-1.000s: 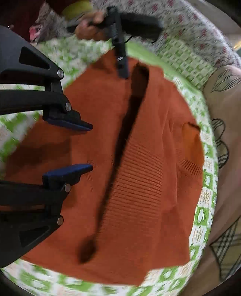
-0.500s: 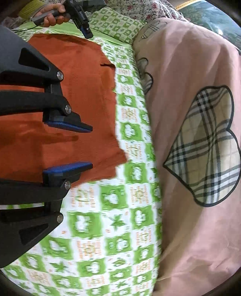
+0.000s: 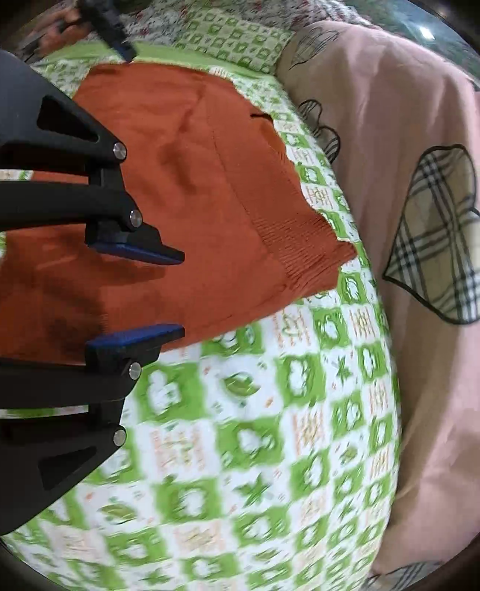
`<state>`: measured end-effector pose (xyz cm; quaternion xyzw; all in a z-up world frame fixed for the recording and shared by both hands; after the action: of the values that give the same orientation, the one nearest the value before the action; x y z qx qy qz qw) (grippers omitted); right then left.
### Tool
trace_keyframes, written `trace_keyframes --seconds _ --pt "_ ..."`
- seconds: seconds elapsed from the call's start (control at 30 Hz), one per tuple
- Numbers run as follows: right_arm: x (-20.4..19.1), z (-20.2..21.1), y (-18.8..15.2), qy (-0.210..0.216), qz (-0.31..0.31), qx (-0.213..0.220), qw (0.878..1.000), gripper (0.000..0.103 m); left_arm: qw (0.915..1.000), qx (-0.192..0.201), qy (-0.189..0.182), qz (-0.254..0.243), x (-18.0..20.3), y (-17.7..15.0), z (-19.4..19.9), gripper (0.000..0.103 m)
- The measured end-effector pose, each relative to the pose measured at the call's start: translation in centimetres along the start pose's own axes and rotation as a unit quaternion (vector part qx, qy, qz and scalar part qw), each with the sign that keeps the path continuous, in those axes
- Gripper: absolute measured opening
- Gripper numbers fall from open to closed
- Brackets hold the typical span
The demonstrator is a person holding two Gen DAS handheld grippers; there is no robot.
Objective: Fold small clothes
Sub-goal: 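Grasp the folded ribbed edge with the left gripper and lift it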
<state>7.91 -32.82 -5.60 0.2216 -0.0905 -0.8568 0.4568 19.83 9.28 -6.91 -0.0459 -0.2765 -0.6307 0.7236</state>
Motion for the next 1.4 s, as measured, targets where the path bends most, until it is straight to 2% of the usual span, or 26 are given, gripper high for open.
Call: trace_keyframes --seconds 0.1,0.23,0.3,0.47,0.67,0.8,0.97,1.03,1.07,1.1,1.17,1.27,1.4 --pt "-0.8 1.3 -1.7 0.016 0.007 -0.001 1.0 0.035 0.9997 -0.009 -0.013 0.017 0.2 -2.9 0.4 0.048" --pt "-2.6 2.3 -4.6 0.045 0.022 -0.012 0.999 0.037 0.9989 -0.025 -0.023 0.033 0.5 -6.2 0.2 0.049" --pt "-3.5 2.3 -5.9 0.057 0.028 -0.021 0.998 0.041 0.9983 -0.03 -0.027 0.042 0.4 -7.2 0.1 0.049" --pt "-5.7 2.3 -9.2 0.078 0.051 -0.044 0.995 0.041 0.9974 -0.031 -0.027 0.059 0.3 -9.1 -0.3 0.053" --pt "-6.9 2.2 -11.6 0.087 0.068 -0.068 0.992 0.041 0.9932 -0.016 -0.039 0.109 -1.4 -8.7 -1.1 0.055" --pt "-7.2 2.2 -12.3 0.089 0.07 -0.076 0.991 0.041 0.9904 0.002 -0.042 0.132 -2.8 -7.1 -2.0 0.057" --pt "-7.3 2.3 -12.2 0.089 0.071 -0.077 0.991 0.041 0.9786 0.038 -0.065 0.191 -5.8 -4.6 -2.7 0.057" --pt "-7.3 2.2 -11.9 0.09 0.07 -0.077 0.991 0.041 0.9772 0.051 -0.061 0.197 -6.2 -3.7 -2.7 0.053" --pt "-7.4 2.1 -11.7 0.091 0.068 -0.077 0.991 0.041 0.9789 0.052 -0.055 0.19 -6.2 -3.1 -2.8 0.045" --pt "-7.4 2.0 -11.5 0.091 0.068 -0.077 0.991 0.041 0.981 0.053 -0.05 0.18 -6.0 -2.7 -2.8 0.025" --pt "-7.5 1.8 -11.1 0.093 0.065 -0.076 0.991 0.041 0.9852 0.05 -0.044 0.158 -5.5 -1.9 -2.7 0.015" --pt "-7.4 1.5 -10.5 0.099 0.062 -0.074 0.99 0.041 0.9915 0.063 -0.024 0.111 -3.2 -1.3 -1.4 0.01" --pt "-7.2 1.2 -9.2 0.111 0.056 -0.067 0.99 0.041 0.9953 0.08 -0.032 0.044 1.8 -0.8 0.9 0.009"
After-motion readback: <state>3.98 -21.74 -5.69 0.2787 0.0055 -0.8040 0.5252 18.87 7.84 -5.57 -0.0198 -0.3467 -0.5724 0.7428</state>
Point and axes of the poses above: each gripper's, at about its wrist camera, not at the fingertips, and z roughly against the way its jaws point, x to its right, y to its top, the point moved 3 cm from there along -z, roughly the way its jaws point, and after that the axes turned 10 degrees about -x, right-handed, at the moved point
